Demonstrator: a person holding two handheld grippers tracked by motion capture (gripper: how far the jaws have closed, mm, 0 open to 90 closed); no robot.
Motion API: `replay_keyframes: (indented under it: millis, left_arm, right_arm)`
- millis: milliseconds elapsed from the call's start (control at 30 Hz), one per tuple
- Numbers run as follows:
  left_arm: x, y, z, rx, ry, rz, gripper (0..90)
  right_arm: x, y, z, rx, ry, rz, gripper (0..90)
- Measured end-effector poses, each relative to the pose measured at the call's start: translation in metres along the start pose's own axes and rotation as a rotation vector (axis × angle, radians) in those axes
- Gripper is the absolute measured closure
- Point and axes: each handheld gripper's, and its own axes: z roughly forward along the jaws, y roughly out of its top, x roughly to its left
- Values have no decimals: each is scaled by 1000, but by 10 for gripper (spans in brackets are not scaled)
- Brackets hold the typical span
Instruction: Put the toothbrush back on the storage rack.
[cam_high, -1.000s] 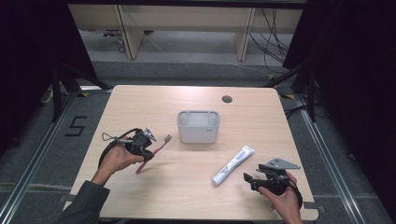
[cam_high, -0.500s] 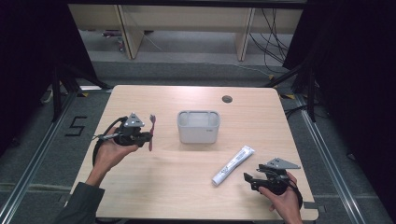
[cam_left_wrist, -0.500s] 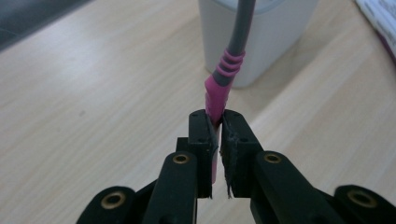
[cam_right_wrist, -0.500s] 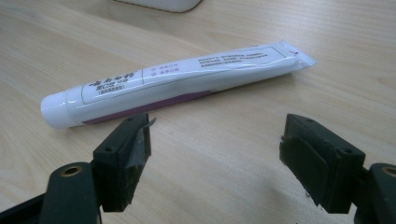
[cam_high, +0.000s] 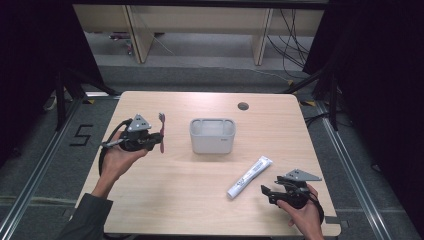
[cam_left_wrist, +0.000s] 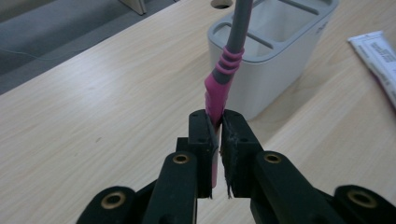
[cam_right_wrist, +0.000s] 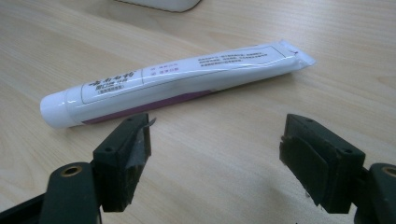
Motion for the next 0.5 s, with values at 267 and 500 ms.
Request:
replay_keyframes:
  millis: [267, 500]
  left_arm:
    - [1, 10, -1, -44, 24, -10, 823]
    - [-2, 18, -2, -92, 25, -16, 823]
  right_arm:
    - [-1, 0, -1, -3, -10, -15, 252]
    - [-1, 0, 1, -12, 18, 11, 252]
